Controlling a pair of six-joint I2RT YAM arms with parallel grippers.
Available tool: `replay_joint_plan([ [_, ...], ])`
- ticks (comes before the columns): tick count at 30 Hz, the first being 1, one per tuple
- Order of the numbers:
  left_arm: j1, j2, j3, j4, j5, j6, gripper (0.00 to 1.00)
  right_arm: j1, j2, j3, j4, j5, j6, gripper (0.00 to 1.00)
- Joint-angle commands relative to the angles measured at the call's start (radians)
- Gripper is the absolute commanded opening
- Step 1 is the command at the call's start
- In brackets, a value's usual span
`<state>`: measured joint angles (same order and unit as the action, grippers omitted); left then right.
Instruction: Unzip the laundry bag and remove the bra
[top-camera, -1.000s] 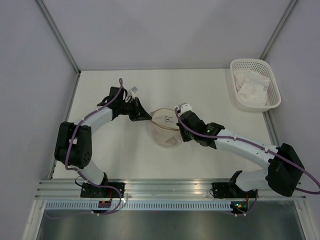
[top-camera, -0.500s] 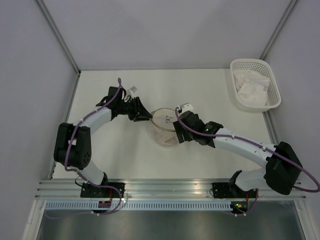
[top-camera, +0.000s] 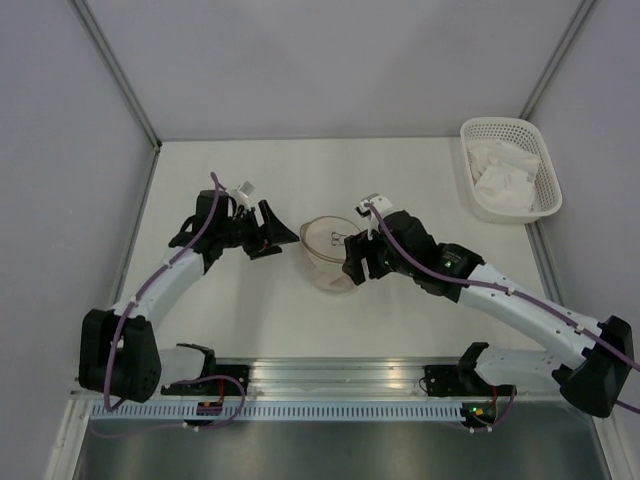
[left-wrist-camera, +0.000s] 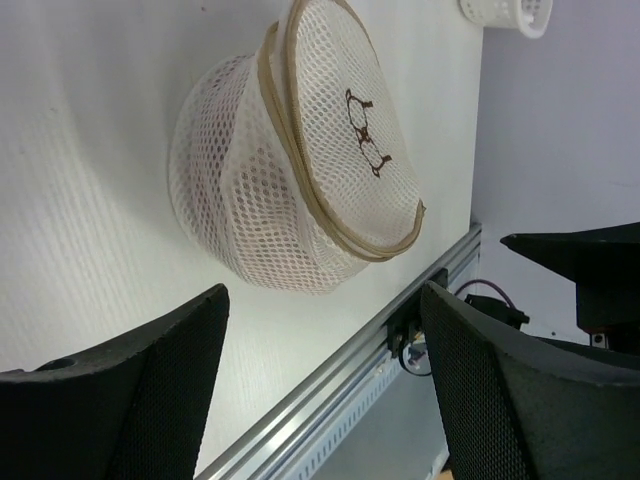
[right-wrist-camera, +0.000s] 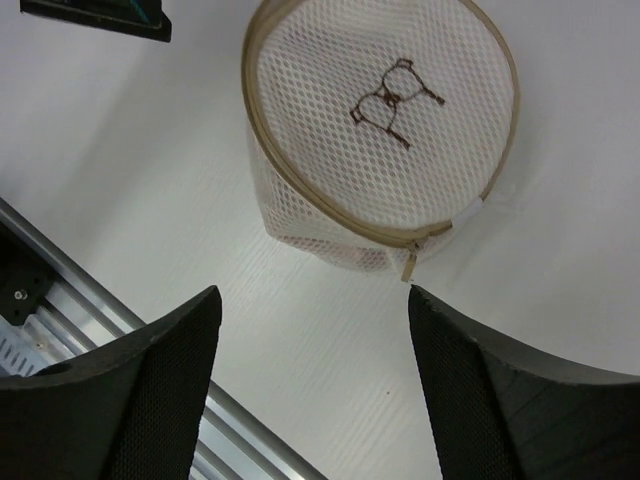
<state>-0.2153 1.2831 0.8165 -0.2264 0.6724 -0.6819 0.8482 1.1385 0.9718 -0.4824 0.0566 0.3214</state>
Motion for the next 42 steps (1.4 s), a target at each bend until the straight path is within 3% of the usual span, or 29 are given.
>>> replay_joint_plan([
  [1,0.005,-0.145,-0.034,0.007,-0.154,-0.067,0.82,0.002,0.079,0.097,0.045,-0.051,-0.028,0.77],
  [6,0.005,-0.355,-0.138,0.007,-0.269,-0.153,0.87,0.000,0.203,0.192,0.097,-0.052,-0.042,0.66],
  [9,0.005,-0.487,-0.187,0.001,-0.277,-0.188,0.90,0.002,0.285,0.247,0.116,-0.087,-0.056,0.54],
  [13,0.005,-0.534,-0.218,-0.030,-0.270,-0.194,0.91,0.002,0.371,0.303,0.125,-0.113,-0.070,0.41],
  [29,0.005,-0.505,-0.217,-0.034,-0.249,-0.186,0.92,0.003,0.544,0.378,0.131,-0.155,-0.096,0.28],
  [33,0.005,-0.504,-0.218,-0.033,-0.252,-0.185,0.92,0.002,0.549,0.364,0.133,-0.156,-0.096,0.20],
  [37,0.005,-0.499,-0.221,-0.033,-0.257,-0.183,0.92,0.002,0.541,0.352,0.130,-0.141,-0.097,0.03],
  [42,0.005,-0.498,-0.220,-0.034,-0.251,-0.183,0.91,0.003,0.501,0.349,0.116,-0.110,-0.096,0.00],
])
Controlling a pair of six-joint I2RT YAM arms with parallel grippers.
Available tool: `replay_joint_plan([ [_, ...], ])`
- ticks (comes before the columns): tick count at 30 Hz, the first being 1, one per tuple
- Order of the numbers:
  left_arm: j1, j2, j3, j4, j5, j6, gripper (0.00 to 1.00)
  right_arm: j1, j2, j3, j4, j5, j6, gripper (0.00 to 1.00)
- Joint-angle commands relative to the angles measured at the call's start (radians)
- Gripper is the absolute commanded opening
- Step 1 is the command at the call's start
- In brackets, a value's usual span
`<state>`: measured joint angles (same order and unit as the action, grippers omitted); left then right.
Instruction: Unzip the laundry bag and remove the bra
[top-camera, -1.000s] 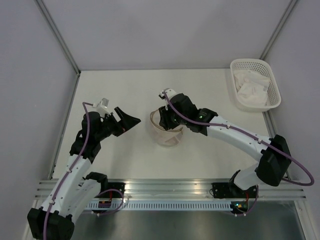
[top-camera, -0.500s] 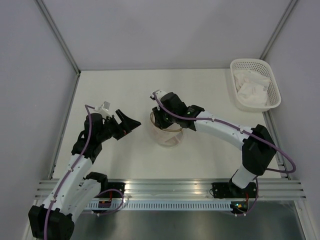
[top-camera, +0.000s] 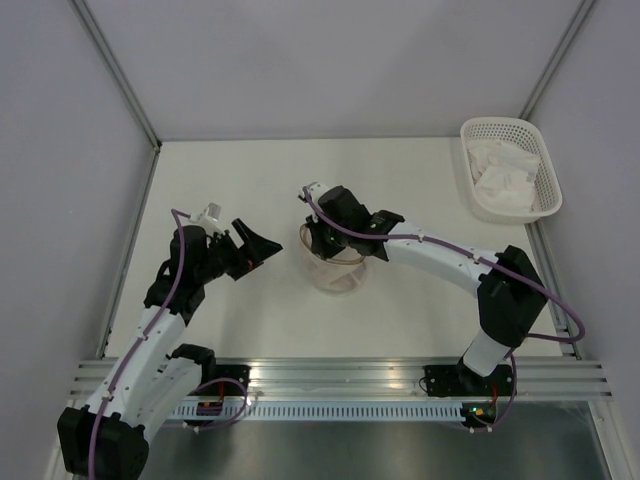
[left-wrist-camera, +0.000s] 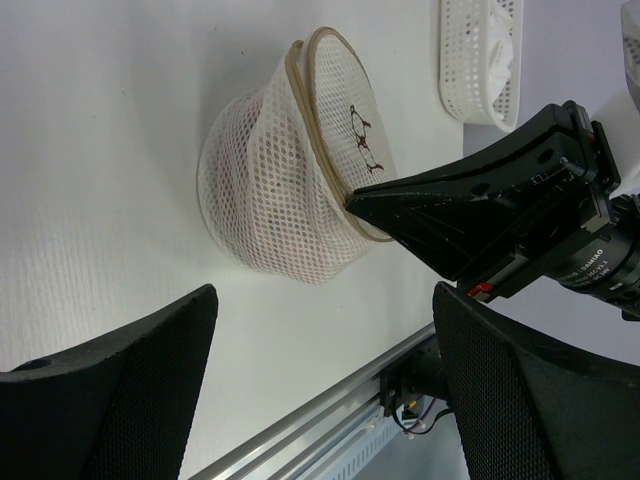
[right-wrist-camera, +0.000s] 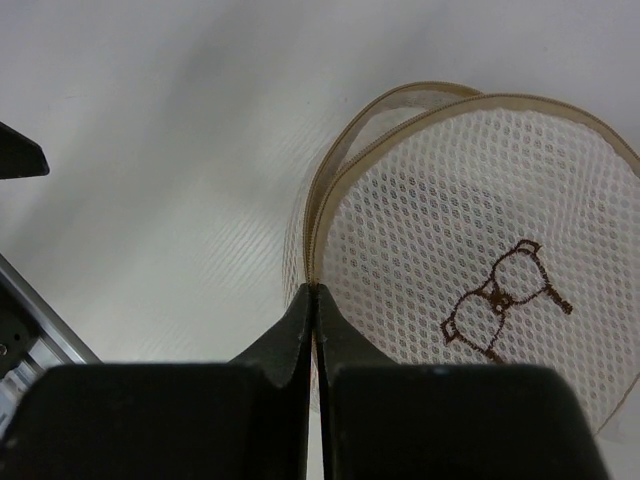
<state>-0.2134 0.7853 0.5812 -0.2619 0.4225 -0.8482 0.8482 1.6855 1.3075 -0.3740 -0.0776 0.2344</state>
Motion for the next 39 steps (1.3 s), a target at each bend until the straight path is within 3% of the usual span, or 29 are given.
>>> replay_joint_plan([
  [1,0.003,0.000,0.014,0.003,-0.001,-0.017,0.91,0.002,-0.055,0.013,0.006,0.048,-0.009,0.01],
  [3,0.003,-0.003,0.011,0.003,0.001,-0.018,0.91,0.002,-0.093,0.007,-0.002,0.071,-0.006,0.01],
  [8,0.003,-0.009,0.011,0.000,-0.007,-0.022,0.91,0.002,-0.188,-0.020,-0.026,0.344,0.048,0.00],
  [12,0.003,-0.003,0.011,0.000,-0.005,-0.022,0.91,0.002,-0.266,-0.079,-0.002,0.429,0.083,0.01],
  [15,0.005,-0.001,0.011,0.000,0.001,-0.023,0.91,0.002,-0.317,-0.111,-0.028,0.575,0.167,0.01],
  [19,0.003,-0.008,0.011,0.001,0.002,-0.029,0.91,0.000,-0.382,-0.154,-0.146,0.769,0.380,0.00],
  [25,0.003,-0.008,0.014,0.000,0.012,-0.037,0.91,0.002,-0.512,-0.290,-0.331,0.858,0.710,0.01],
  [26,0.003,-0.008,0.014,0.000,0.012,-0.037,0.91,0.002,-0.517,-0.297,-0.408,0.874,0.741,0.04],
  [28,0.003,-0.006,0.012,0.000,0.013,-0.040,0.91,0.002,-0.521,-0.307,-0.466,0.895,0.812,0.24],
  [29,0.003,-0.001,0.014,0.000,0.013,-0.038,0.91,0.003,-0.521,-0.306,-0.494,0.895,0.816,0.41],
  [30,0.003,0.000,0.012,0.001,0.013,-0.038,0.91,0.002,-0.521,-0.303,-0.497,0.889,0.807,0.50],
  [32,0.003,0.005,0.012,0.000,0.015,-0.037,0.91,0.003,-0.529,-0.271,-0.506,0.886,0.795,0.62],
  [36,0.003,-0.001,0.011,-0.002,0.018,-0.037,0.91,0.046,-0.555,-0.182,-0.465,0.915,0.691,0.65],
  [38,0.005,0.000,0.011,0.000,0.015,-0.037,0.91,0.051,-0.576,-0.166,-0.302,0.860,0.501,0.65],
  [39,0.003,0.000,0.012,0.000,0.015,-0.037,0.91,0.048,-0.578,-0.169,-0.233,0.748,0.429,0.65],
])
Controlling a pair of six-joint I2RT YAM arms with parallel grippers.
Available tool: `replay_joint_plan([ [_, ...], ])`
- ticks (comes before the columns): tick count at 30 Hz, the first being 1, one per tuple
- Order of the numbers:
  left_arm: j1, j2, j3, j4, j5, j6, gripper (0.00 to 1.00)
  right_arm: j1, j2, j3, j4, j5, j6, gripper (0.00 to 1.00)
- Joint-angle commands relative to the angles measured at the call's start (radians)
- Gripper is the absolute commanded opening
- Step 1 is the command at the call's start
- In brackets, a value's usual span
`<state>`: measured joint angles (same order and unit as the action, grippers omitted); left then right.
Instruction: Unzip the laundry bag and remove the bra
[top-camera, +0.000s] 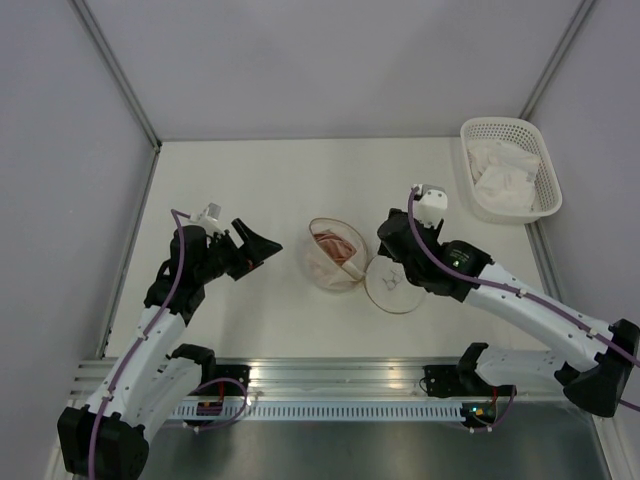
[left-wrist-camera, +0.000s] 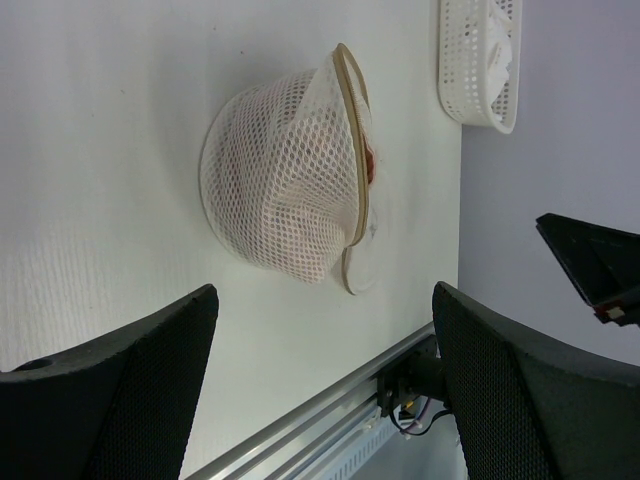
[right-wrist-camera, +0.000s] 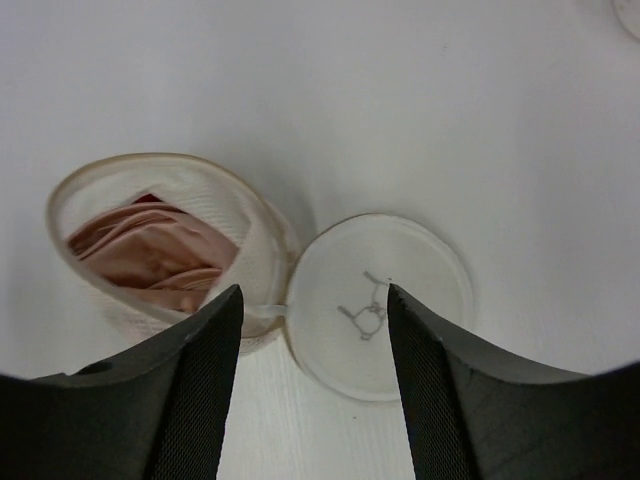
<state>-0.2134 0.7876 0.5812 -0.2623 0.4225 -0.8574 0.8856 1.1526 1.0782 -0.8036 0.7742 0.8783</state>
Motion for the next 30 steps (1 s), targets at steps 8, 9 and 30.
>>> replay_joint_plan([
  [8,0.003,-0.016,0.014,-0.011,0.016,-0.029,0.91,-0.036,0.269,0.190,0.360,-0.462,-0.470,0.60],
  [9,0.003,-0.021,0.014,-0.017,0.015,-0.026,0.91,-0.068,0.316,0.186,0.378,-0.510,-0.473,0.59],
  [30,0.003,-0.025,0.029,-0.054,0.009,-0.017,0.91,-0.183,0.509,0.108,0.529,-0.747,-0.493,0.47],
])
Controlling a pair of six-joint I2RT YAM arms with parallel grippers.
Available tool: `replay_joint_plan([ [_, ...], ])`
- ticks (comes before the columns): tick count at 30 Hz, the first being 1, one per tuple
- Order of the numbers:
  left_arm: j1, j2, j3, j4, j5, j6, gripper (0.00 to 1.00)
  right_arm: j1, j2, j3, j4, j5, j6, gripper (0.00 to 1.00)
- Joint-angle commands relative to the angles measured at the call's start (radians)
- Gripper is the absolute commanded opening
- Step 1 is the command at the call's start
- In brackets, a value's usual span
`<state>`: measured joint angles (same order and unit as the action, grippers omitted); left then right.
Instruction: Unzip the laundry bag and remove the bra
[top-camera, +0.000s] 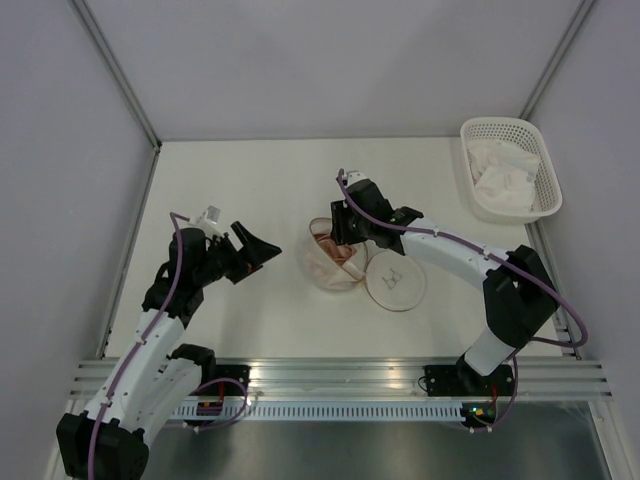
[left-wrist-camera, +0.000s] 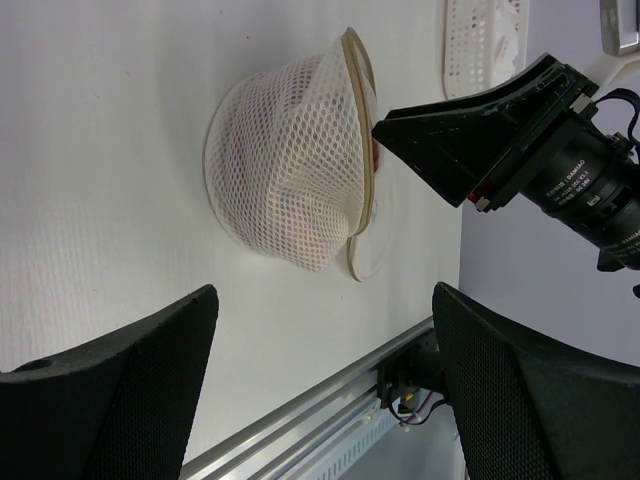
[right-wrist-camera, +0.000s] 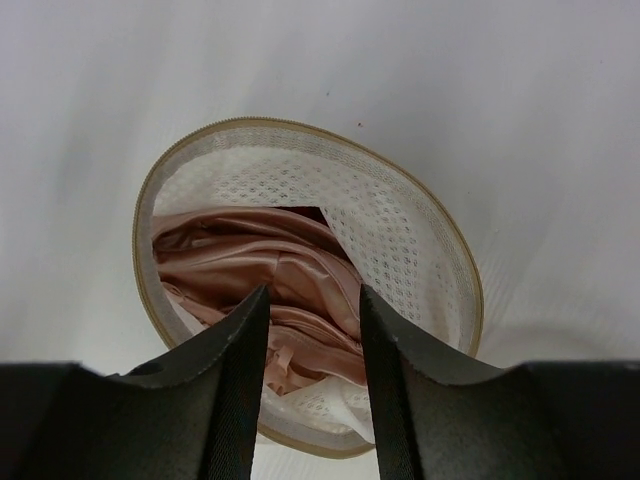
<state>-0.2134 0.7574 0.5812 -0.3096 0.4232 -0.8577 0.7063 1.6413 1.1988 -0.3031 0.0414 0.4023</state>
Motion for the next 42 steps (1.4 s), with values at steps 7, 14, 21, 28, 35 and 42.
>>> replay_joint_plan([
  [7,0.003,0.019,0.042,-0.003,0.011,-0.014,0.91,-0.005,0.057,-0.021,0.027,-0.026,-0.023,0.40],
  [14,0.005,0.023,0.043,-0.005,0.008,-0.009,0.91,-0.005,0.068,-0.048,0.022,-0.028,-0.016,0.24],
  [21,0.003,0.045,0.042,0.009,0.025,-0.014,0.91,-0.005,0.051,0.002,-0.036,0.092,-0.049,0.48],
  [28,0.003,0.036,0.029,0.012,0.017,-0.018,0.91,-0.005,0.092,0.038,-0.070,0.100,-0.079,0.51],
  [35,0.003,0.037,0.028,0.015,0.015,-0.017,0.91,-0.005,0.159,0.004,-0.041,0.040,-0.053,0.45],
  [42,0.003,0.048,0.028,0.018,0.019,-0.017,0.91,-0.005,0.169,-0.008,-0.033,0.034,-0.054,0.00],
])
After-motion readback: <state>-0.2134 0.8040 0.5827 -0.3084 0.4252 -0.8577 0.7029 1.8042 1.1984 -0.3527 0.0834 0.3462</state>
